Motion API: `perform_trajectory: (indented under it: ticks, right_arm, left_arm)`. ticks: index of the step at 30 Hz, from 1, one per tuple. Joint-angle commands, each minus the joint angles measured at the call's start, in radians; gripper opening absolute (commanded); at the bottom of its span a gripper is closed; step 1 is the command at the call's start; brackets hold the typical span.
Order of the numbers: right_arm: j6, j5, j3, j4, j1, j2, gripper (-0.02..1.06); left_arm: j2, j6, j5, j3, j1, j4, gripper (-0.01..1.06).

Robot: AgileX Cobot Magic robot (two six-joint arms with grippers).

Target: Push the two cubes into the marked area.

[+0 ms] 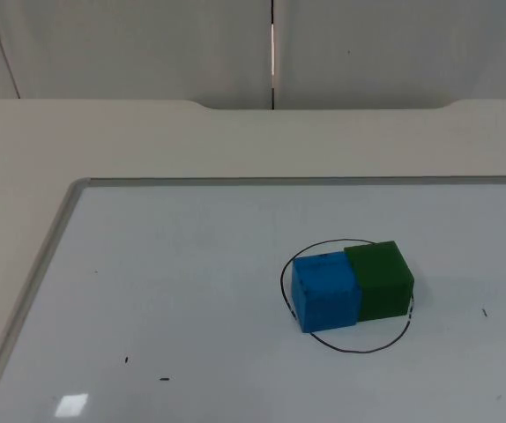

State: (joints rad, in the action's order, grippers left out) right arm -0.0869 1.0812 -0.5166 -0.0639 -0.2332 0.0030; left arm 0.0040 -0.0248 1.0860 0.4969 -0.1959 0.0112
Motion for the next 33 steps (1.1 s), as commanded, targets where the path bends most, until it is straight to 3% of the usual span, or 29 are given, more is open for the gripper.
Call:
perform_trajectory:
  ticks: [1,9,33]
  right_arm:
    - [0.008,0.001,0.001,0.013,0.003,-0.003,0.00]
    - [0.079,-0.001,0.001,0.064,0.003,-0.003,0.00]
    - [0.068,-0.001,0.001,0.064,0.003,-0.003,0.00]
  left_arm:
    - [-0.004,0.004,-0.011,-0.005,-0.003,0.011,0.00]
    - [-0.004,0.004,-0.011,-0.005,-0.003,0.011,0.00]
    - [-0.004,0.004,-0.013,-0.003,-0.003,0.009,0.00]
